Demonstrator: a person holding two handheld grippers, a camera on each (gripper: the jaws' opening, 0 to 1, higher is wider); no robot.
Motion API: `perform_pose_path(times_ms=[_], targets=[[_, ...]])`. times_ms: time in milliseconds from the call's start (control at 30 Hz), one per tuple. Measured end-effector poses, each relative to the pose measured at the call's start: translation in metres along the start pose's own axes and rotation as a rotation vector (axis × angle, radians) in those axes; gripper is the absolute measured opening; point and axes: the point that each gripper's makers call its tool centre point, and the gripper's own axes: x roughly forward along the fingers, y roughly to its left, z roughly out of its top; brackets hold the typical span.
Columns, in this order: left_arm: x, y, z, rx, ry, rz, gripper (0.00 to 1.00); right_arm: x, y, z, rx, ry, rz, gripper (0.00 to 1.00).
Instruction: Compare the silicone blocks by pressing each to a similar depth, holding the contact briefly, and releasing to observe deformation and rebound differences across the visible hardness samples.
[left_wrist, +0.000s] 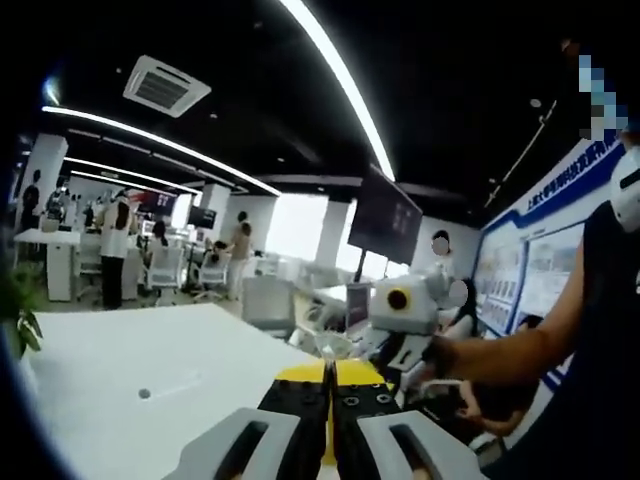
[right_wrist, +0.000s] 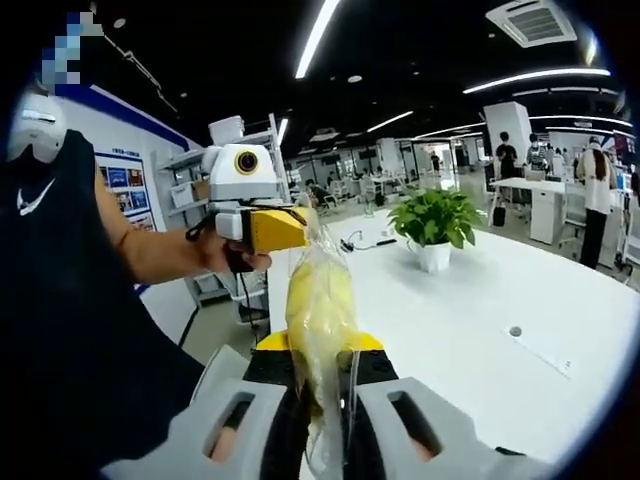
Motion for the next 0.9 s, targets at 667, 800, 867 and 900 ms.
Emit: perform_pose_path(times_ms=[667,800,867,900], targets=[[0.008,-0.003,-0.016,0.025,0.014,-0.014,0.00,-0.009,0.000,-0.018,-0.006,0.051,-0.004,0.01],[0.010,-0.001,-0.019,0.043,0.018,0.000,0.00,-0.009,0.000,-0.021,-0.007,0.069,-0.005,0.01],[0.012,0.000,-0.022,0.051,0.038,0.011,0.00,-0.009,-0.002,-0.024,-0.004,0.075,-0.007,0.01],[0.011,0.001,-0.022,0.046,0.043,0.012,0.00,-0.008,-0.002,-0.024,0.000,0.071,-0.006,0.01]])
